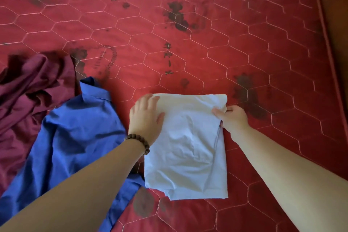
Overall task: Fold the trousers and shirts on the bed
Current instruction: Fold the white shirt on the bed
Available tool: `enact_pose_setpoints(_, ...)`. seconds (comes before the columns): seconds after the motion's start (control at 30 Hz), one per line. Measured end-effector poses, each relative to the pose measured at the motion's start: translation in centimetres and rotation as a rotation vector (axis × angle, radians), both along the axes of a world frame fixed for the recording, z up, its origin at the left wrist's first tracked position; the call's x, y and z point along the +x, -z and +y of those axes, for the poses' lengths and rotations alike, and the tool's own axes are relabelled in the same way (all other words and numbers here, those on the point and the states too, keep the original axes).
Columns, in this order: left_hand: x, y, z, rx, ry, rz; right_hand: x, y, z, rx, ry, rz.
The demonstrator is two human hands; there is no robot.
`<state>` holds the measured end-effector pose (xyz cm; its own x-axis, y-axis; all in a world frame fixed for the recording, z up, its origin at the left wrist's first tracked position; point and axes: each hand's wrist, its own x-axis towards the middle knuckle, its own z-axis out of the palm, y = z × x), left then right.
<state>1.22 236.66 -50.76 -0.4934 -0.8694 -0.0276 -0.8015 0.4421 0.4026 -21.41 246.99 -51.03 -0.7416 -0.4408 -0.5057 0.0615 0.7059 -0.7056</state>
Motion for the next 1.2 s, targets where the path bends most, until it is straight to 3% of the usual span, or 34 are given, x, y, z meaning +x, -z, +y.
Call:
enact_pose_setpoints(0.1, -0.5, 0.6, 1.5, -0.005, 0.327, -0.062, -0.1, 0.0, -0.2, -0.039, -0.017, 0.041)
enact_pose_setpoints(0.17, -0.8, 1.4, 2.7, 0.038, 0.428, -0.241, 0.3, -0.3, -0.5, 0.006, -0.071, 0.132)
enact_pose_setpoints(0.27, -0.6, 1.8, 3.9, 0.014, 0.441, -0.422, 2.1, -0.8, 0.2, 0.215, -0.203, 0.539)
enact_pose_setpoints(0.33, -0.3, 1.5, 4.9, -0.018, 0.465, -0.416, 4.2, -1.1, 1.3, 0.113, -0.401, 0.864)
enact_pose_setpoints(0.4, 0.5, 1.6, 6.2, -0.047, 0.548, -0.386, 6.8, -0.3, 2.7, -0.043, -0.705, 0.968)
enact_pose_setpoints(0.47, 1.8, 1.9, 7.1, -0.019, 0.616, -0.426, 9.0, 1.3, 4.5, -0.058, -1.006, 0.929)
enact_pose_setpoints(0.53, 3.1, 2.5, 7.1, 0.002, 0.646, -0.495, 10.0, 2.7, 6.2, 0.059, -1.171, 0.858)
enact_pose_setpoints(0.73, 4.4, 2.0, 6.3, 0.064, 0.635, -0.375, 9.9, 2.5, 7.2, 0.186, -1.175, 0.754)
enact_pose_setpoints(0.83, 6.7, 1.1, 7.1, 0.101, 0.676, -0.310, 9.6, 1.2, 8.5, 0.097, -1.206, 0.750)
enact_pose_setpoints(0.9, 8.3, 0.9, 8.5, 0.074, 0.748, -0.320, 9.5, 0.6, 9.9, 0.064, -1.305, 0.782)
enact_pose_setpoints(1.0, 8.9, 1.4, 10.5, 0.068, 0.761, -0.435, 10.1, 1.2, 11.8, 0.228, -1.396, 0.768)
enact_pose_setpoints(1.1, 8.2, 1.7, 11.2, 0.066, 0.700, -0.436, 10.6, 1.9, 12.5, 0.337, -1.341, 0.763)
enact_pose_setpoints(1.2, 8.1, 1.3, 10.7, 0.090, 0.676, -0.363, 11.5, 1.1, 12.1, 0.249, -1.212, 0.666)
